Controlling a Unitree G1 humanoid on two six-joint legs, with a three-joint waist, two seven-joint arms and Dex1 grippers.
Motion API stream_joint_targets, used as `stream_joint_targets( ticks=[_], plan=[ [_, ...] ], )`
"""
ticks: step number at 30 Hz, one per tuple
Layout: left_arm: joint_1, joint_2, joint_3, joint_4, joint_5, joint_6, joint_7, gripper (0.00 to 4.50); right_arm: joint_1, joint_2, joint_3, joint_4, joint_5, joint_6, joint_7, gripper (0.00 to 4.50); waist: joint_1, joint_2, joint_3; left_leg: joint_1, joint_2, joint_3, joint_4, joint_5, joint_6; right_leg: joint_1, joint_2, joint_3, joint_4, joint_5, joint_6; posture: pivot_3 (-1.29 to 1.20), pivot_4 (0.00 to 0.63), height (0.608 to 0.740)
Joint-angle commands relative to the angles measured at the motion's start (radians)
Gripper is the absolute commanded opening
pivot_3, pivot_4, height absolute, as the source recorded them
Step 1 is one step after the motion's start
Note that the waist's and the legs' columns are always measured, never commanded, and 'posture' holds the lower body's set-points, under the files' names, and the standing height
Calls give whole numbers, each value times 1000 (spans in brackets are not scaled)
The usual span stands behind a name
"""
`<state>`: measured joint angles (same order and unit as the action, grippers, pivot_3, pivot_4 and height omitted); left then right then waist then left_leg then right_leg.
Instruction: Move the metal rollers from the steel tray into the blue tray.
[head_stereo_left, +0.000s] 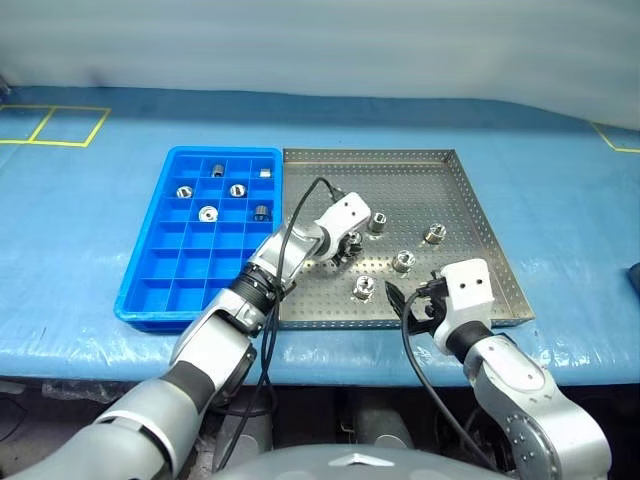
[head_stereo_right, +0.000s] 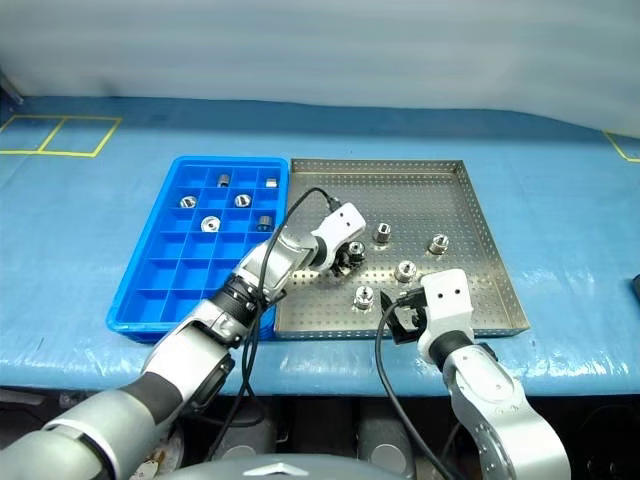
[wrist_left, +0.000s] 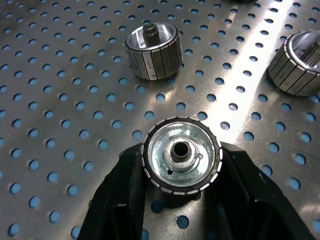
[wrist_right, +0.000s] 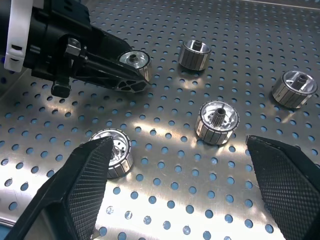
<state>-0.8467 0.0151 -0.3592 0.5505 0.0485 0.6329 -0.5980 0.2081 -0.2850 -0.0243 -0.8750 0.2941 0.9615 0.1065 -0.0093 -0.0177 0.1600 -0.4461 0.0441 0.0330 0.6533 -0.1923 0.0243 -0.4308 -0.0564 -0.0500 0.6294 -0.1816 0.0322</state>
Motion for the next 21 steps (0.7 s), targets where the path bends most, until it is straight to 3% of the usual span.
stream_joint_targets(
  ticks=[1, 7, 13, 21],
  plan=[
    [-3, 10, 126, -152, -65, 42, 47, 1697, -45, -8, 14, -8, -4, -24, 11, 4500, 0, 0, 0, 0, 0, 0, 0, 0, 0, 0, 0, 0, 0, 0, 0, 1, 150, 740],
    [86, 39, 347, -455, -120, 116, 229, 1697, -158, 1, 77, 22, -9, -20, 20, 4500, 1, 0, 0, 0, 0, 0, 0, 0, 0, 0, 1, 1, 1, 0, 0, 45, 150, 740],
    [240, 77, 450, -734, -79, 144, 413, 1697, -268, 1, 175, 88, -13, -53, 69, 4500, 24, 0, 0, 1, 0, 1, 0, 0, 0, 1, 2, 3, 1, 1, 2, 129, 150, 740],
    [378, 114, 472, -817, 13, 200, 582, 1697, -356, -6, 262, 183, -24, -118, 142, 4500, 81, 0, 0, 1, -1, 0, 3, 0, 0, 3, 1, 2, 0, 2, 3, 218, 150, 740]
  ],
)
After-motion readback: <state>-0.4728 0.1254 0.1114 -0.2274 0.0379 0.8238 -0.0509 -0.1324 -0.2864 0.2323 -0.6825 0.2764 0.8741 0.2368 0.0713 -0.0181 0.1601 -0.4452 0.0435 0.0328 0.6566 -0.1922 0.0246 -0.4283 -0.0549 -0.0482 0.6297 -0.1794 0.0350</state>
